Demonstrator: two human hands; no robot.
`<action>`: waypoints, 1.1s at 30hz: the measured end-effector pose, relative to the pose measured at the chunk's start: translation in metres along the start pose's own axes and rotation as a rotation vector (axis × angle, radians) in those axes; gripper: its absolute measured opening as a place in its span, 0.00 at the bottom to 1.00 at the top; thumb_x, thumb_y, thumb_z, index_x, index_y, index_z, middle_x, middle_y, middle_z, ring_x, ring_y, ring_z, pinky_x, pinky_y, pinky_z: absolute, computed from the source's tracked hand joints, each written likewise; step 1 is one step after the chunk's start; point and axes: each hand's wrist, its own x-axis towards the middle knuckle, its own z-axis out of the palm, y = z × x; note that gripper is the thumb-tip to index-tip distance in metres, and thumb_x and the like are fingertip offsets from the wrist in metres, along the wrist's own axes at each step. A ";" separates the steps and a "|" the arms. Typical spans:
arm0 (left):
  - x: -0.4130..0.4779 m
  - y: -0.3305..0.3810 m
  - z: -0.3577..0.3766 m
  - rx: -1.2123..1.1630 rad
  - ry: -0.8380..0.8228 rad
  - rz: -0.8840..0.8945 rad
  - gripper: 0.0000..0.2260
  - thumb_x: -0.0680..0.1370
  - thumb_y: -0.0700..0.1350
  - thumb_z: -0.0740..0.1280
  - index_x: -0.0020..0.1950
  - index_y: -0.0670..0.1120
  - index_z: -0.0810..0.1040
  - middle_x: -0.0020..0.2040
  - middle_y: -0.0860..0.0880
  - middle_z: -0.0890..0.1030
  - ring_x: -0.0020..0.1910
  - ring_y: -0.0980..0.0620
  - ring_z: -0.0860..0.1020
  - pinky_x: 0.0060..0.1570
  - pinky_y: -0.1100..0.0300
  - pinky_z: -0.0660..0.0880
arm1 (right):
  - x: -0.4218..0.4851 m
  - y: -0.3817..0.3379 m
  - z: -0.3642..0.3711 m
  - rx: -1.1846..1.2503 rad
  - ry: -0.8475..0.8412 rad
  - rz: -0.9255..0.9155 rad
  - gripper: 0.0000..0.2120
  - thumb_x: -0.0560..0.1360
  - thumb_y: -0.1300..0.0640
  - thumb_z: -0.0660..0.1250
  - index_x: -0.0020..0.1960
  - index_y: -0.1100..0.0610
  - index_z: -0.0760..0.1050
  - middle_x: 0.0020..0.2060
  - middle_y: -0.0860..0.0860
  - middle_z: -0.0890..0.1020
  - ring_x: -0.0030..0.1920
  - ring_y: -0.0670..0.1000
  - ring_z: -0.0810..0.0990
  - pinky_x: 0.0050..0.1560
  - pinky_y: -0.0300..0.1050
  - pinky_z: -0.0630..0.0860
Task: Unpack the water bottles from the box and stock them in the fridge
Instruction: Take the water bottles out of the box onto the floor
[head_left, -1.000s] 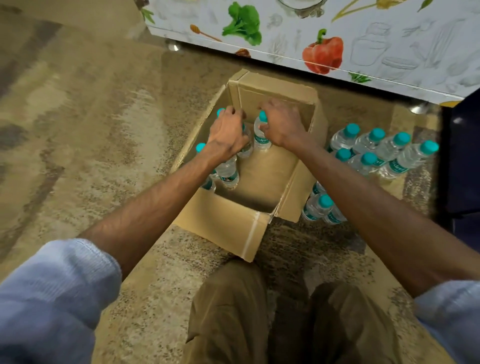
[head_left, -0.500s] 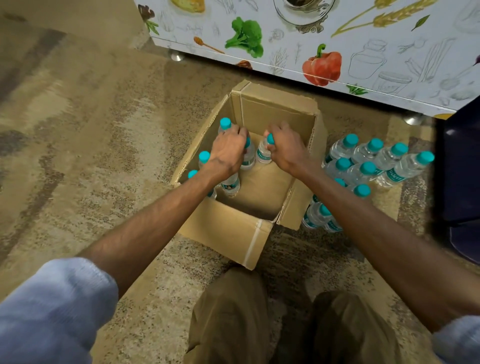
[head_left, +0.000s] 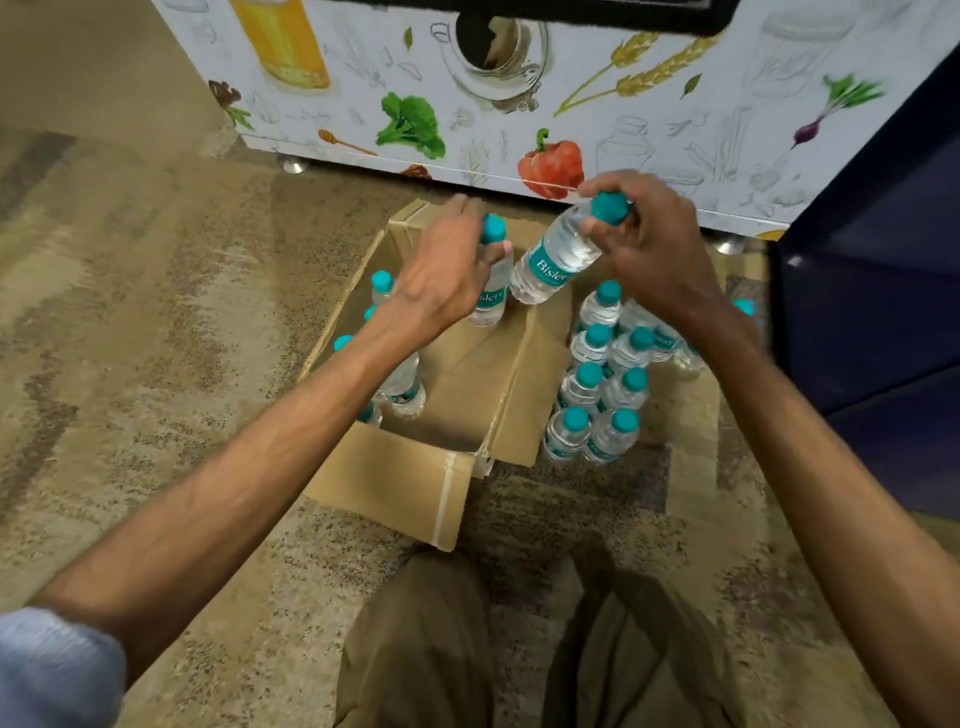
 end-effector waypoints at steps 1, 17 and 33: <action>0.002 0.009 -0.001 -0.011 0.015 0.021 0.14 0.80 0.49 0.65 0.61 0.42 0.73 0.51 0.50 0.71 0.49 0.53 0.70 0.48 0.61 0.66 | 0.000 -0.001 -0.012 -0.011 0.022 -0.003 0.13 0.75 0.52 0.67 0.59 0.52 0.76 0.54 0.50 0.79 0.51 0.48 0.77 0.53 0.47 0.76; 0.006 0.136 0.059 -0.249 -0.069 0.287 0.10 0.79 0.48 0.67 0.54 0.43 0.73 0.46 0.52 0.71 0.43 0.57 0.68 0.39 0.68 0.61 | -0.052 0.068 -0.119 -0.276 -0.156 0.180 0.13 0.73 0.56 0.71 0.57 0.49 0.76 0.52 0.50 0.77 0.50 0.50 0.75 0.53 0.46 0.72; -0.002 0.143 0.173 0.254 -0.273 0.345 0.19 0.79 0.55 0.64 0.65 0.46 0.70 0.62 0.47 0.75 0.63 0.47 0.70 0.65 0.43 0.63 | -0.107 0.147 -0.072 -0.278 -0.210 0.428 0.14 0.69 0.65 0.71 0.51 0.52 0.77 0.54 0.53 0.76 0.55 0.54 0.75 0.56 0.51 0.74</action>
